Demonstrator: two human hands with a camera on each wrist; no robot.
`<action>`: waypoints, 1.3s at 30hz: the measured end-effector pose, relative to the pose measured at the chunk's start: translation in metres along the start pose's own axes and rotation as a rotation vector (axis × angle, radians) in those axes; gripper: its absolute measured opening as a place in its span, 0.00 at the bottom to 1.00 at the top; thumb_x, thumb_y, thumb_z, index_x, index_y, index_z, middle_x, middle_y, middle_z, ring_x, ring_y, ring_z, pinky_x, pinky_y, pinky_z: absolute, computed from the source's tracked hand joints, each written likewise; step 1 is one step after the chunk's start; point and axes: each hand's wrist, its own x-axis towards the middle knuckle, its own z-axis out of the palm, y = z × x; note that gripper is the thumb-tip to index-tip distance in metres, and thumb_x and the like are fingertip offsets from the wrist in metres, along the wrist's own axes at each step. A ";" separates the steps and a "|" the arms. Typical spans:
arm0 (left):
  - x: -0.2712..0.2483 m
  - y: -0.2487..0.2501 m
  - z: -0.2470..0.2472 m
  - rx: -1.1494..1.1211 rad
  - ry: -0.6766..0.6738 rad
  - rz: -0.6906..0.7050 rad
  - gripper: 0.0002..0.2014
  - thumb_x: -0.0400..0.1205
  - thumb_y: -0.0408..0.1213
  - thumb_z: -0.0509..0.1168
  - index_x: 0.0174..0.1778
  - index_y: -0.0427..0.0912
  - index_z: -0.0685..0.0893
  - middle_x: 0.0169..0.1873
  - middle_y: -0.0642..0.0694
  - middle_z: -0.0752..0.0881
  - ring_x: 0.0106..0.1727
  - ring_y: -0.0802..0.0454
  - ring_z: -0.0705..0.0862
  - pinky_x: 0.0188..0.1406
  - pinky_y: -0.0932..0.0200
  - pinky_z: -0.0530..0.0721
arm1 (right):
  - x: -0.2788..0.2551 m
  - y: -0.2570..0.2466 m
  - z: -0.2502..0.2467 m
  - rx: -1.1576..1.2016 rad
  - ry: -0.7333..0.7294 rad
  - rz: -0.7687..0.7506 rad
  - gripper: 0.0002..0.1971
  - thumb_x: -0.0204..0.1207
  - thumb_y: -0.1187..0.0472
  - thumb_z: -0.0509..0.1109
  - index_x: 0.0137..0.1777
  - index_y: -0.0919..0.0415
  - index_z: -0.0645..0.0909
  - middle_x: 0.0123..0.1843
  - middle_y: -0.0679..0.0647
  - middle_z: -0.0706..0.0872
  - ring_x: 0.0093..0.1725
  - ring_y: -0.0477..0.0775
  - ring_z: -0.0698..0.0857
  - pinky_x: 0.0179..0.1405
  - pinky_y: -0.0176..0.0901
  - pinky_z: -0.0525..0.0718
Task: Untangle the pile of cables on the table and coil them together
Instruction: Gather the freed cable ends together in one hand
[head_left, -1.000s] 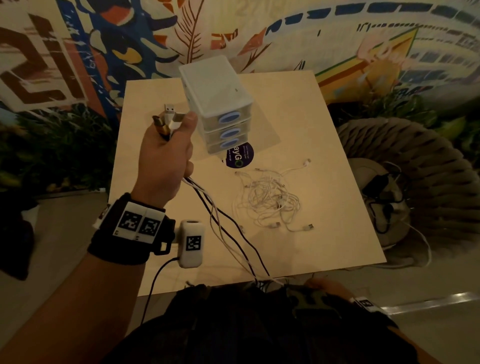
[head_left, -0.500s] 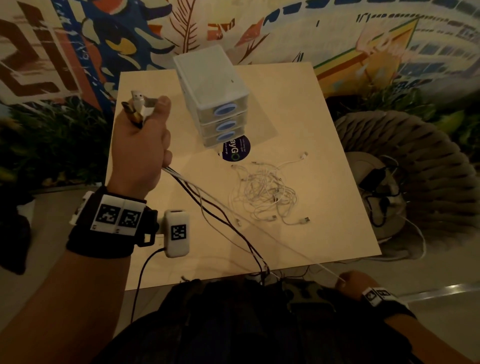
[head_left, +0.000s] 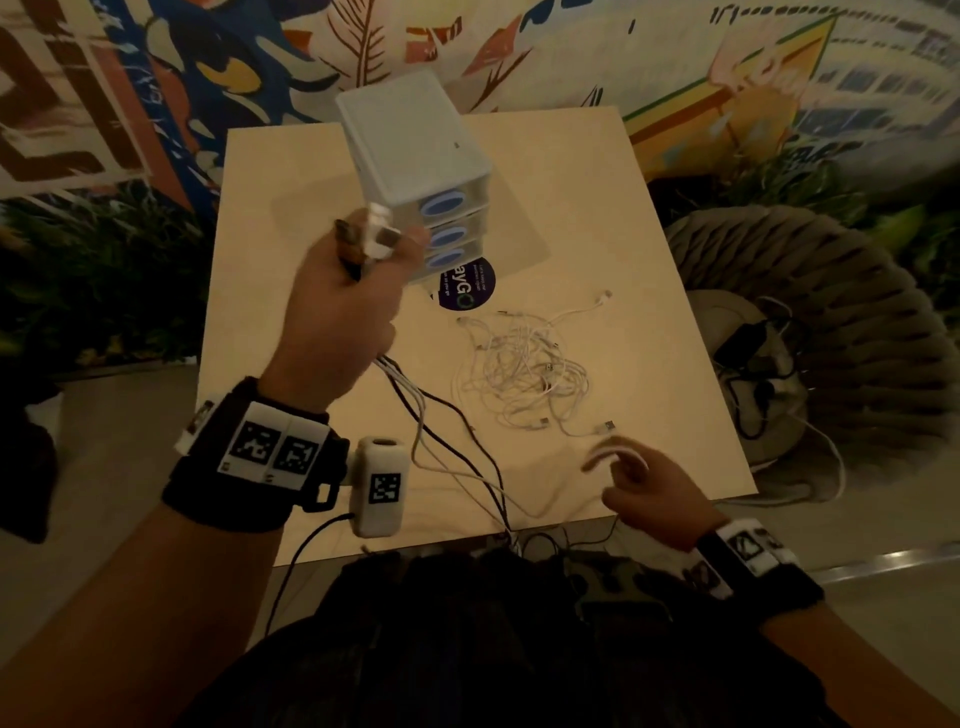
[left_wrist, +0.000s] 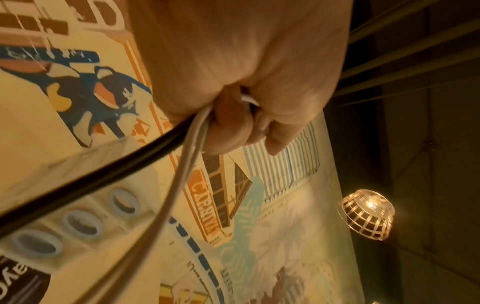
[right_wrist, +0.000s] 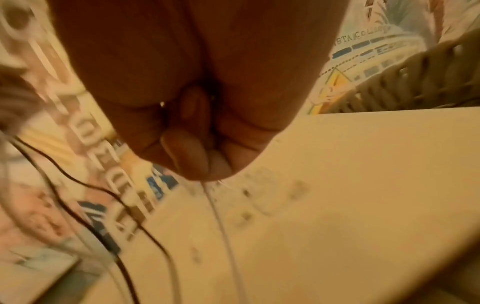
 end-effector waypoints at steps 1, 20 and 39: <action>-0.004 -0.001 0.007 0.065 -0.094 0.005 0.13 0.88 0.43 0.68 0.36 0.51 0.84 0.21 0.57 0.71 0.22 0.58 0.65 0.19 0.63 0.65 | 0.004 -0.020 -0.005 0.037 -0.009 -0.055 0.22 0.71 0.74 0.69 0.55 0.45 0.84 0.26 0.49 0.68 0.25 0.47 0.68 0.28 0.36 0.73; -0.020 -0.030 0.031 0.787 -0.601 0.023 0.22 0.86 0.58 0.66 0.34 0.44 0.81 0.29 0.47 0.81 0.30 0.56 0.76 0.37 0.51 0.76 | 0.039 -0.060 -0.009 0.090 -0.036 -0.255 0.15 0.75 0.70 0.70 0.46 0.46 0.87 0.42 0.43 0.87 0.32 0.63 0.78 0.35 0.46 0.77; -0.015 -0.019 0.004 0.442 -0.353 0.025 0.07 0.89 0.38 0.66 0.58 0.47 0.88 0.30 0.67 0.86 0.32 0.69 0.83 0.30 0.78 0.74 | 0.002 0.123 0.055 -0.470 -0.428 0.352 0.17 0.90 0.45 0.57 0.62 0.46 0.86 0.57 0.48 0.86 0.62 0.53 0.86 0.59 0.40 0.79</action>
